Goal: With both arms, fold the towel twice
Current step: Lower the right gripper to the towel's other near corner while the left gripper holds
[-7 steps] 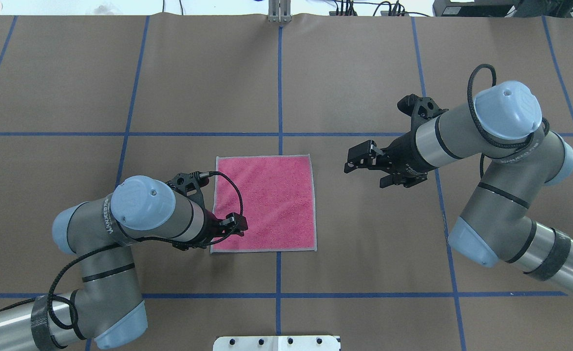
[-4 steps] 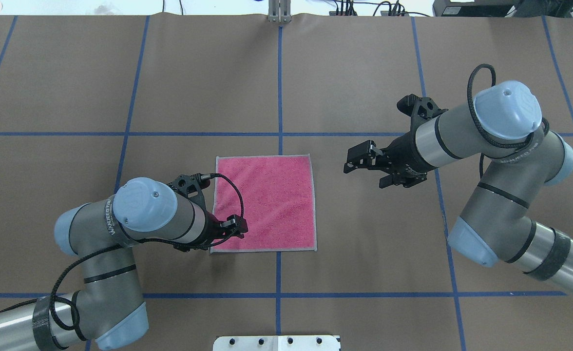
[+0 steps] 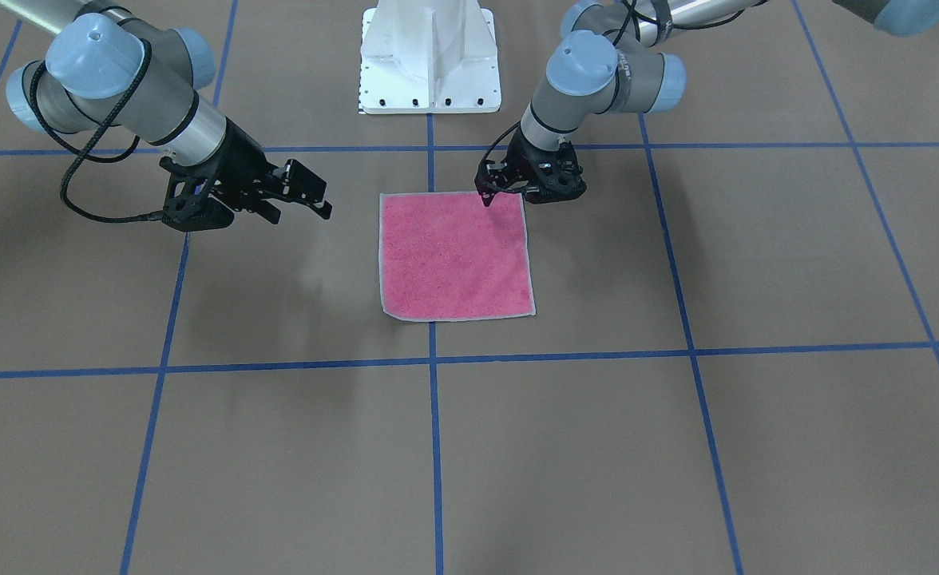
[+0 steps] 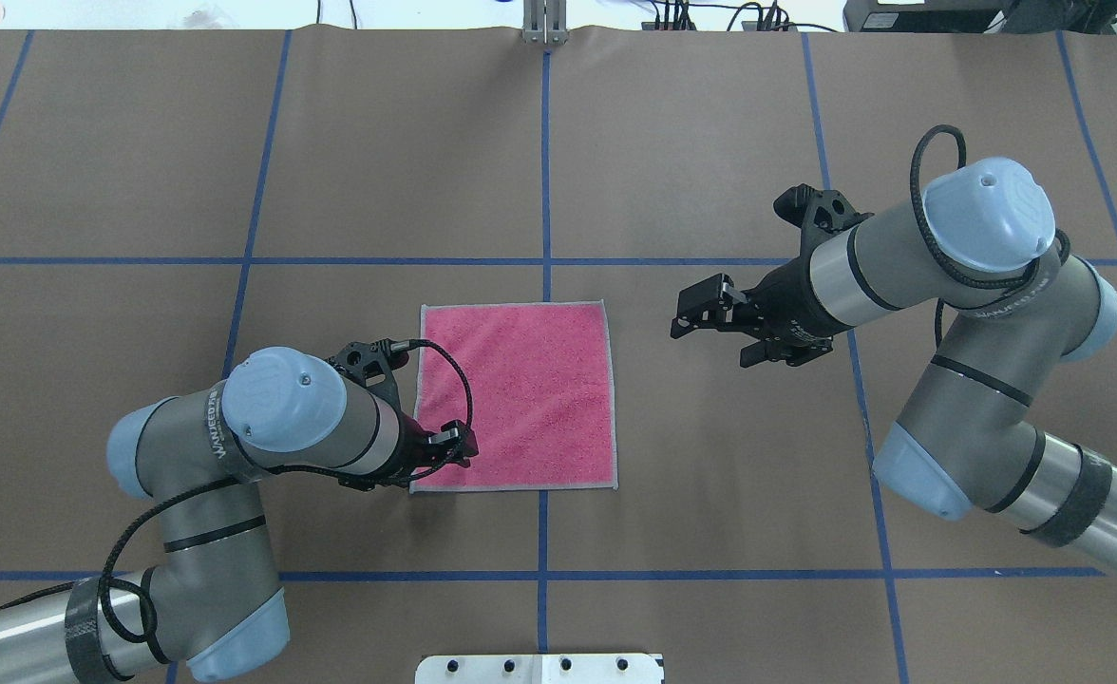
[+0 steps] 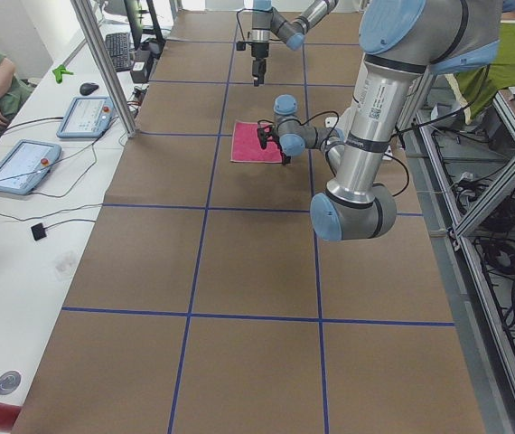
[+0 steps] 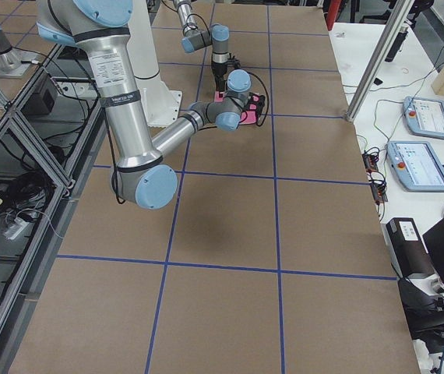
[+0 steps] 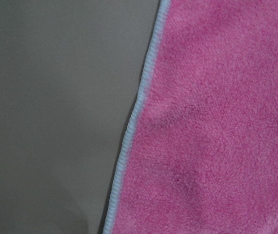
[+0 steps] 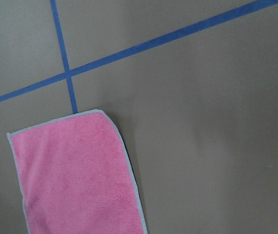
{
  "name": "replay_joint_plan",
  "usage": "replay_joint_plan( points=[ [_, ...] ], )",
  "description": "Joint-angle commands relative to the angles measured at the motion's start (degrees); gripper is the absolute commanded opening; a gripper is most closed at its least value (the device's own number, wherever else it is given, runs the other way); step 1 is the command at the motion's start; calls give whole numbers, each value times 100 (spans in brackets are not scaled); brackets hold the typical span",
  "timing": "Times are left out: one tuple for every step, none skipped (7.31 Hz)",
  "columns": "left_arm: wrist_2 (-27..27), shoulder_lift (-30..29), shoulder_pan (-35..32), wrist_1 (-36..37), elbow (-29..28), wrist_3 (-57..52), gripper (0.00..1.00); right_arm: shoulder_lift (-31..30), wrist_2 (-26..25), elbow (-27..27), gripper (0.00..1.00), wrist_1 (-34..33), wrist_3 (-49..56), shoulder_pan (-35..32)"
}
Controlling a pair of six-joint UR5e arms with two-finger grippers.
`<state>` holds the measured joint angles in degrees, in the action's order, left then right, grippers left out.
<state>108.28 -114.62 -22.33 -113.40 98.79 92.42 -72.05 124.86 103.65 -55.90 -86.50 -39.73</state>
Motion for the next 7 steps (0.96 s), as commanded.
replay_joint_plan(
  points=[
    [9,1,0,-7,0,-5,78,-2,12,-11,100,0,1,0],
    [9,10,0,-7,9,-5,75,-2,12,-3,100,0,1,0],
    [9,18,0,-7,9,-5,69,-2,21,-3,100,0,1,0],
    [9,27,0,-7,9,4,62,-2,21,-3,100,0,1,0],
    [17,27,0,-7,27,13,54,-2,21,-3,100,0,1,0],
    [35,27,0,-7,35,22,47,-2,30,-3,100,0,1,0],
    [35,36,-8,-7,53,39,36,-2,30,-11,100,0,1,9]
  ],
)
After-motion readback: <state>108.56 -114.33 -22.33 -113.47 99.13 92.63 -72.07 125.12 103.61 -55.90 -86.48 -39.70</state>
